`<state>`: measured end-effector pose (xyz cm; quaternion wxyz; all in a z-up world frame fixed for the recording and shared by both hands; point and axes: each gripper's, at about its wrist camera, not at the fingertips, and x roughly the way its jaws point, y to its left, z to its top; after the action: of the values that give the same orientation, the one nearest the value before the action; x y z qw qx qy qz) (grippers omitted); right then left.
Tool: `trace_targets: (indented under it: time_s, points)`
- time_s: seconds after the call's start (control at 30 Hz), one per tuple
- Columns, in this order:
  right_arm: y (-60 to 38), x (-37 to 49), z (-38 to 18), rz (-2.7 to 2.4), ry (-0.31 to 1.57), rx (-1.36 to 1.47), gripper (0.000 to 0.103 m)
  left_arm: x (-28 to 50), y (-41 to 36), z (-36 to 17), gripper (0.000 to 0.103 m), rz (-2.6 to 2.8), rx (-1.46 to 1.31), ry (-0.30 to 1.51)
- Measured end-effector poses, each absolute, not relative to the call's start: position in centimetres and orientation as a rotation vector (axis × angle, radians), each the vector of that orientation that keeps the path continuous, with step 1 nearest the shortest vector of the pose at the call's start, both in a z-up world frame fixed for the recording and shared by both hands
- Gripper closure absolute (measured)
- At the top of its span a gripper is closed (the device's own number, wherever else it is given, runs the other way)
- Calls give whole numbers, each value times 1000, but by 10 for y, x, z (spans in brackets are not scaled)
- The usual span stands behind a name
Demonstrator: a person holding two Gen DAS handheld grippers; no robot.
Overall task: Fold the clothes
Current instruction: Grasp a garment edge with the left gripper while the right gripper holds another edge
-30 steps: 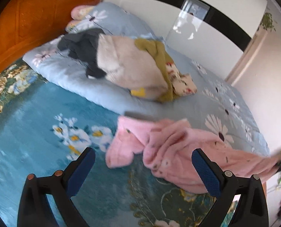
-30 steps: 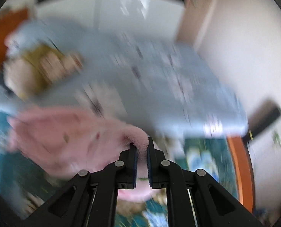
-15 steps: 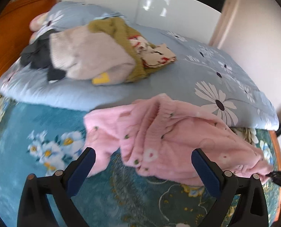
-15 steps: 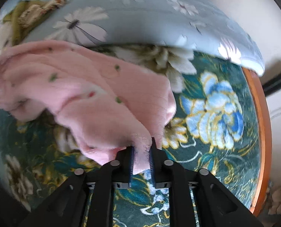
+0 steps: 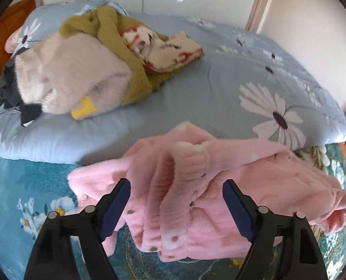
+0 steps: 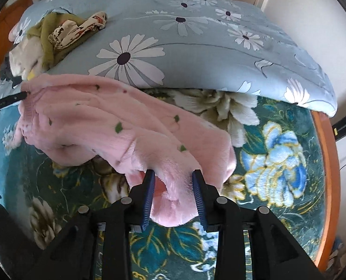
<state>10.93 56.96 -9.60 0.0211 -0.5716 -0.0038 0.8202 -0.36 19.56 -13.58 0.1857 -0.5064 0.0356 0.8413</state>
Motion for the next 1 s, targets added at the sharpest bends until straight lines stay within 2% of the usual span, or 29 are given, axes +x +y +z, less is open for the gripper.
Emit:
trace_targets:
  time_s: [0.07,0.13,0.17,0.2,0.23,0.33,0.53,0.6,0.8,1.0]
  points:
    - [568,108,-100,2531,8,-1783,69,-6,199,-141,39,2343,-1455,74]
    - [569,107,-103,2521,29,-1787,69,-8,200,-145,65,2318,-1482,23]
    - [569,107,-103,2517,39,-1788,69,-8,200,-146,71,2307,-1491,1]
    - [569,107,-103,2516,46,-1785,69,-7,201,-146,84,2299,-1492,-14]
    - [569,106,-102,2517,51,-1782,69,-6,201,-145,92,2294,-1486,-25]
    - [568,105,-97,2523,65,-1782,69,3,197,-135,93,2321,-1421,-40]
    - [551,99,-80,2619,131,-1880,69,12,136,-115,93,2466,-1335,-319]
    - [544,99,-71,2688,158,-1908,68,20,111,-104,93,2526,-1288,-323]
    - [535,95,-45,2881,218,-1864,59,42,5,-74,93,2743,-1206,-420]
    - [559,79,-71,2761,390,-1856,57,76,-104,-50,93,2960,-1145,-560]
